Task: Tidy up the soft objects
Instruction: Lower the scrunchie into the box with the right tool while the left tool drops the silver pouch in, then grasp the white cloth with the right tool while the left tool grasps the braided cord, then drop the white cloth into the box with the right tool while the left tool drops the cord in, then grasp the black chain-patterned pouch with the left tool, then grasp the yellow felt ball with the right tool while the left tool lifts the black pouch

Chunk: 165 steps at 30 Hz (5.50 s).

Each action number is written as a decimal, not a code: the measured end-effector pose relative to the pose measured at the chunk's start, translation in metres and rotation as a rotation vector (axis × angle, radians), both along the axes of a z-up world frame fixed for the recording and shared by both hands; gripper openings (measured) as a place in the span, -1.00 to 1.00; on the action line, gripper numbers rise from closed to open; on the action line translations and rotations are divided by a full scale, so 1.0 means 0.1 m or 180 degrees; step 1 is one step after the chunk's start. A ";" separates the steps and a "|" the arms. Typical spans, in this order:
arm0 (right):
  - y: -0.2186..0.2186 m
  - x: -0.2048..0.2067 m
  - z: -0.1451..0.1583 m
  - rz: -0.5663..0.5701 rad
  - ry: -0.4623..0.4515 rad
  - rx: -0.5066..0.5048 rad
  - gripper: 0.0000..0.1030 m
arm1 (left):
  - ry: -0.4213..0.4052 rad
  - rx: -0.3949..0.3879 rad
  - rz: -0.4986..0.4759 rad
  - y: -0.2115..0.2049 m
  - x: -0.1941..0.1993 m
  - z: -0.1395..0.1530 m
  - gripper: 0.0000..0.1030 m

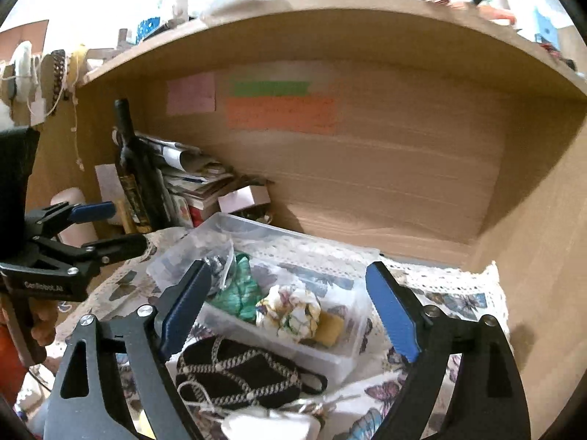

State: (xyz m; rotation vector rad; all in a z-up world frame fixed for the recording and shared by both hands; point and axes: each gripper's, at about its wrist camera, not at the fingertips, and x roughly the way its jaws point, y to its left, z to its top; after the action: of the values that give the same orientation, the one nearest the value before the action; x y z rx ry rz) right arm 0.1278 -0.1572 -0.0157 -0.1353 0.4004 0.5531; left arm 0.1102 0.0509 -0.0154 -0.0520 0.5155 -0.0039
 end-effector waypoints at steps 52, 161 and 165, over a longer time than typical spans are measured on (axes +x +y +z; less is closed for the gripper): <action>-0.37 -0.26 -0.64 -0.0142 0.0576 0.0340 -0.55 | 0.0444 -0.0114 0.0020 0.21 -0.42 -0.60 -0.89; 0.50 -0.71 -1.19 0.0652 0.1097 -0.0035 0.05 | 0.0361 -0.0282 -0.0181 0.03 -0.92 -0.74 -0.72; 0.51 -0.72 -1.21 0.0681 0.1086 -0.0055 -0.18 | 0.0245 -0.0301 -0.0216 0.03 -0.91 -0.66 -0.72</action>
State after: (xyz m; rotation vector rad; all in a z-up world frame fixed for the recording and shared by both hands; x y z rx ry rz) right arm 0.0561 -0.1059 -0.1369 -0.1007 0.7282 0.7874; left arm 0.0189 0.0537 -0.0811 -0.1274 0.5938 -0.0931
